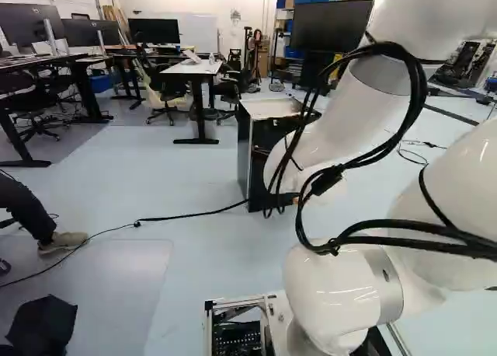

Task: Open the fridge door

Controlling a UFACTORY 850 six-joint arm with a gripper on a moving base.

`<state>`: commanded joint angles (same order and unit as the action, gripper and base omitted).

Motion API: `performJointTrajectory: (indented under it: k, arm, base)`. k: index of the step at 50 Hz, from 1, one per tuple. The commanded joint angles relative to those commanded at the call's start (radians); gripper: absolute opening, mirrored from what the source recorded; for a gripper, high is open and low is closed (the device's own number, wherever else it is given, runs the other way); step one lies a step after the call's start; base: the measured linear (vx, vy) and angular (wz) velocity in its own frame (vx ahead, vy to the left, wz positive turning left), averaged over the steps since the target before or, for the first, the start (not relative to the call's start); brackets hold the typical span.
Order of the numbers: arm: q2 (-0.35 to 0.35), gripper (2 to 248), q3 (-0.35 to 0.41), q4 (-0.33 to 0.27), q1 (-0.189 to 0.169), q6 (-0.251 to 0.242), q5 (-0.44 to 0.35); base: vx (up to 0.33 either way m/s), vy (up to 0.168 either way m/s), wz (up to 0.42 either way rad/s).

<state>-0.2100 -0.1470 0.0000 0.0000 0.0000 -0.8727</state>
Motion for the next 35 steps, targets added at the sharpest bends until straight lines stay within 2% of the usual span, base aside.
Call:
performJointTrajectory:
  k: [35]
  arm:
    - [0.116, 247, -0.106, 0.0, 0.0, 0.0, 0.0]
  base:
    - [0.0, 0.0, 0.0]
